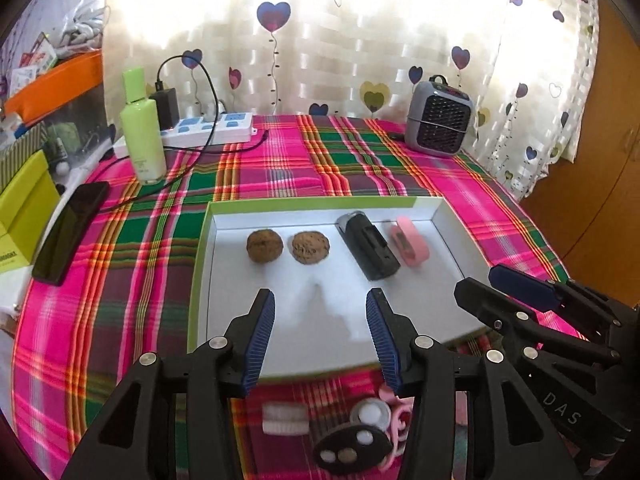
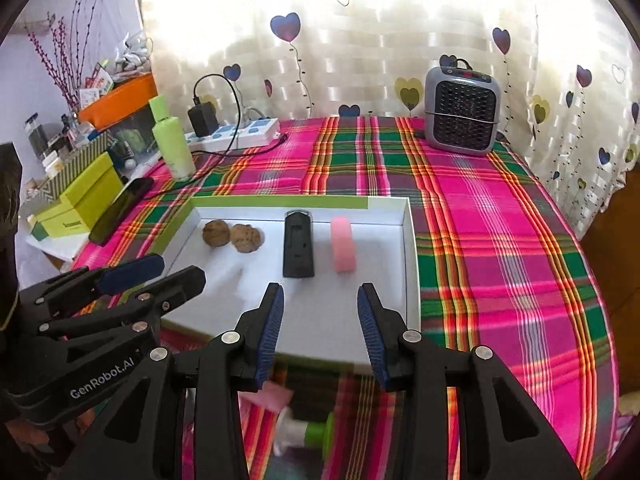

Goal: Organize objects
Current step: 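Withdraw both open tools from the box toward the items on the tablecloth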

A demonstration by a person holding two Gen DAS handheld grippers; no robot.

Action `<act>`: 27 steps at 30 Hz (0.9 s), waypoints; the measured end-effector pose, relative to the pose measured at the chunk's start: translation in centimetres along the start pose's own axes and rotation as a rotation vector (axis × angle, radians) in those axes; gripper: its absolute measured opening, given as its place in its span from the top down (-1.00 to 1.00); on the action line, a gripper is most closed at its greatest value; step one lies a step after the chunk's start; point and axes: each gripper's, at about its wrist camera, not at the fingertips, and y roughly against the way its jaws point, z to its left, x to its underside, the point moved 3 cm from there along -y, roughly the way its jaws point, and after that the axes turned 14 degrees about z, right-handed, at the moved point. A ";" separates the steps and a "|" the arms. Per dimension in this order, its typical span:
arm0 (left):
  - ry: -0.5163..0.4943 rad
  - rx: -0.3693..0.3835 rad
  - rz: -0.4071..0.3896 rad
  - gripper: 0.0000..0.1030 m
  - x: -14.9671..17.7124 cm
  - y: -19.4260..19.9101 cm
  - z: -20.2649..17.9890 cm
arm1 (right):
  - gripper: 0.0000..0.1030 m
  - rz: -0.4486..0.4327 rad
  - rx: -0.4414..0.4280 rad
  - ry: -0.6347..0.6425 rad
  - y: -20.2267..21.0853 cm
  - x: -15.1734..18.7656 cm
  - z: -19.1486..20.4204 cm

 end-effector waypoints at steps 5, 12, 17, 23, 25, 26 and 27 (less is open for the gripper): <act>0.012 0.013 -0.015 0.09 1.6 1.1 0.0 | 0.23 -0.016 -0.003 -0.011 1.1 1.5 -0.1; 0.001 -0.033 -0.037 0.09 3.1 2.2 -0.1 | 0.23 -0.029 0.024 -0.013 1.7 3.4 0.0; -0.013 -0.072 -0.047 0.09 4.5 2.6 -0.1 | 0.23 -0.024 0.014 -0.015 1.7 4.8 0.2; -0.017 -0.064 -0.045 0.09 6.1 3.0 0.1 | 0.23 -0.020 0.012 -0.003 1.9 6.1 0.5; -0.018 -0.069 -0.040 0.09 6.6 3.0 0.1 | 0.23 -0.018 0.012 -0.006 1.9 6.4 0.5; -0.015 -0.065 -0.037 0.09 6.8 3.0 0.2 | 0.23 -0.015 0.012 -0.007 1.9 6.5 0.4; -0.011 -0.062 -0.035 0.09 6.9 3.0 0.3 | 0.23 -0.013 0.012 -0.007 1.9 6.7 0.4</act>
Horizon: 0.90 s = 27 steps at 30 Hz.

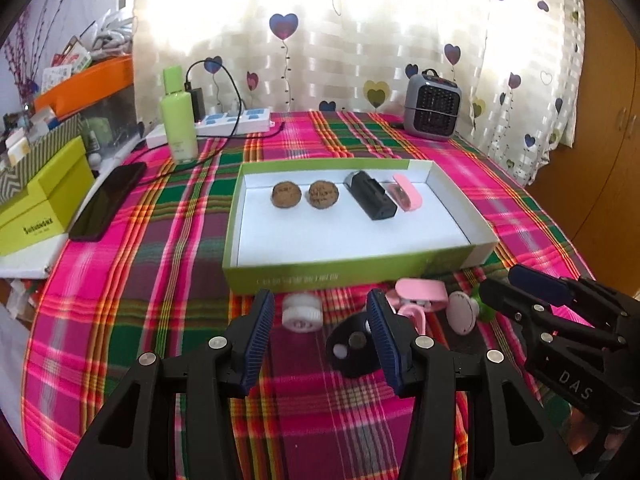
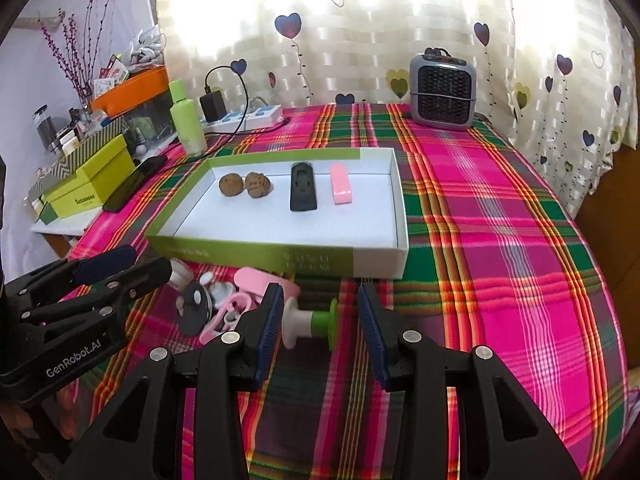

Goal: Organize objects
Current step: 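Withdraw both open tools from the box toward the items on the tablecloth, then grasp the white spool with green end with the right tool while the left tool grasps the black round disc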

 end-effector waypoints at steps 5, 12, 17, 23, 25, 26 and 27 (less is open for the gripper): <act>-0.003 0.010 0.001 0.09 0.9 -0.1 0.3 | 0.23 0.011 0.004 0.007 -0.2 0.6 0.0; 0.011 0.053 0.025 0.09 1.8 -1.1 1.2 | 0.22 0.025 0.022 -0.019 -0.1 1.7 -1.4; 0.005 0.079 0.031 0.09 2.3 -1.5 1.5 | 0.22 0.035 0.009 -0.028 -0.4 1.9 -1.8; 0.028 0.103 0.053 0.09 2.8 -2.2 2.0 | 0.08 0.048 -0.033 -0.009 -0.8 2.0 -1.3; 0.029 0.115 0.055 0.09 2.8 -2.3 2.0 | 0.08 0.051 -0.051 -0.001 -1.0 2.1 -1.1; 0.028 0.118 0.056 0.09 2.9 -2.3 1.9 | 0.08 0.051 -0.059 -0.002 -1.0 2.1 -1.1; 0.026 0.123 0.058 0.09 2.9 -2.4 1.9 | 0.08 0.052 -0.067 -0.007 -1.1 2.0 -1.1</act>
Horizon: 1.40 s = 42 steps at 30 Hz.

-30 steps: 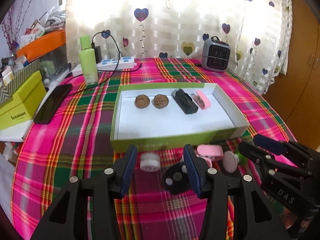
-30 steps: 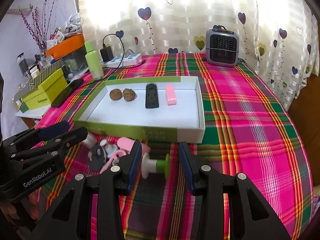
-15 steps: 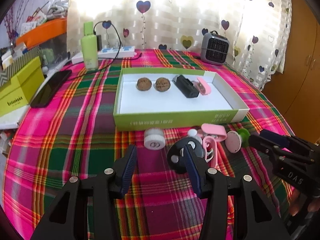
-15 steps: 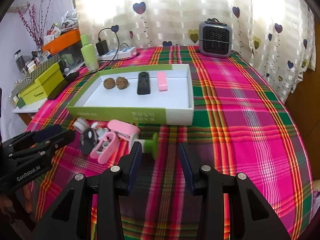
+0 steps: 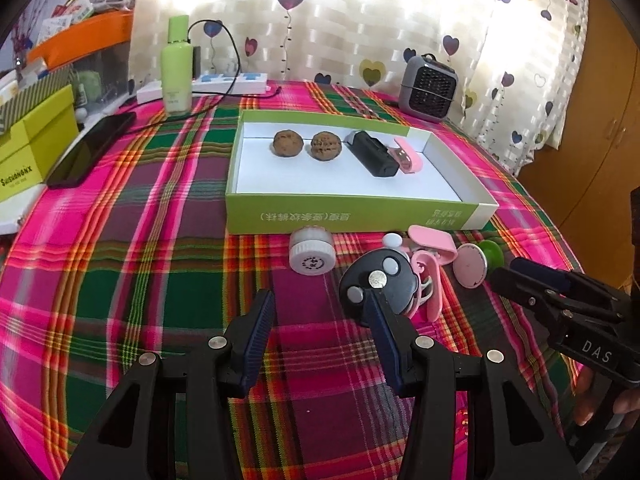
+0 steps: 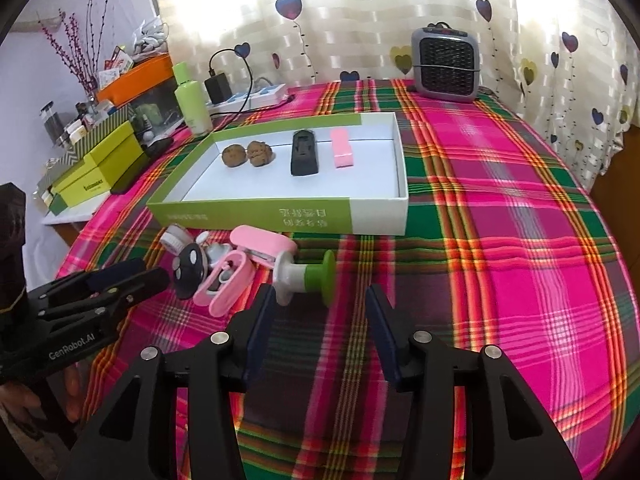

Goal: Organize objects
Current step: 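Grasp the white spool with green end with the right tool while the left tool grasps the black round disc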

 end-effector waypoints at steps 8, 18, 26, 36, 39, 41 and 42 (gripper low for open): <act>-0.016 0.023 0.026 0.08 0.0 -0.5 -0.4 | 0.07 0.020 -0.018 0.020 -0.8 -0.6 0.5; -0.052 0.042 0.050 0.02 -0.7 -1.3 -1.4 | 0.07 0.040 0.005 0.041 -1.6 -1.2 0.9; -0.068 0.035 0.057 0.02 -1.1 -1.6 -1.9 | 0.07 0.064 0.023 0.023 -2.3 -1.8 0.4; -0.046 0.032 0.054 0.02 -1.5 -1.7 -1.7 | 0.07 0.061 0.012 0.007 -2.4 -2.1 0.0; -0.033 0.038 0.052 0.03 -1.5 -1.7 -1.6 | 0.08 0.058 0.015 0.011 -2.4 -2.0 0.1; -0.026 0.042 0.051 0.05 -1.5 -1.7 -1.4 | 0.12 0.057 0.010 0.012 -2.4 -1.9 0.1; -0.022 0.039 0.050 0.11 -1.5 -1.7 -1.4 | 0.14 0.057 0.005 0.013 -2.4 -1.9 0.1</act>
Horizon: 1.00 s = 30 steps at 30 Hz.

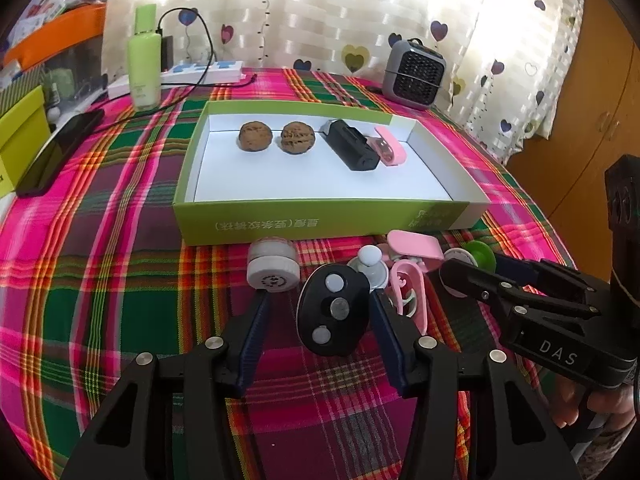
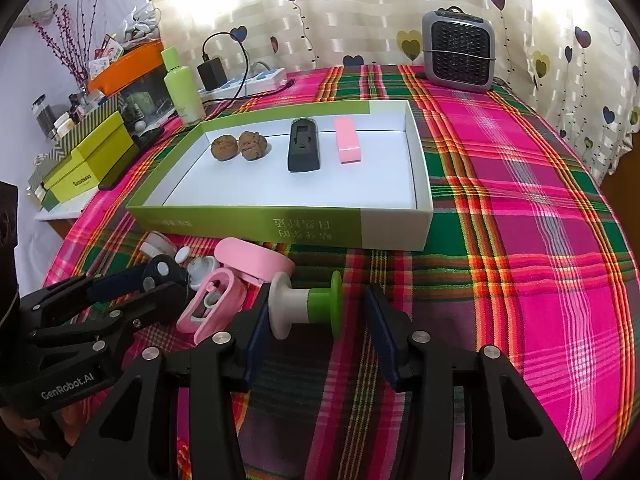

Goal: Organize objects
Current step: 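Grasp the white spool with green end with the right tool while the left tool grasps the black round disc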

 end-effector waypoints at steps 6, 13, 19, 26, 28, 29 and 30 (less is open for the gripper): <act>0.012 -0.002 -0.002 0.36 0.0 0.0 0.2 | 0.26 0.000 -0.006 0.015 -0.1 0.0 0.4; 0.015 0.001 -0.009 0.51 0.1 0.2 0.2 | 0.31 -0.007 -0.010 0.014 0.0 0.1 0.4; 0.023 0.005 -0.016 0.56 0.1 0.4 0.3 | 0.33 -0.013 -0.006 0.012 0.1 0.1 0.4; 0.022 0.006 -0.017 0.56 0.0 0.3 0.4 | 0.34 -0.016 0.001 0.015 0.2 0.1 0.4; 0.020 0.003 -0.016 0.56 0.0 0.3 0.4 | 0.34 -0.017 0.002 0.012 0.3 0.2 0.3; 0.017 0.000 -0.016 0.56 0.0 0.4 0.4 | 0.34 -0.017 0.005 0.011 0.3 0.2 0.3; 0.017 0.000 -0.016 0.56 0.0 0.4 0.4 | 0.34 -0.018 0.010 0.011 0.3 0.2 0.2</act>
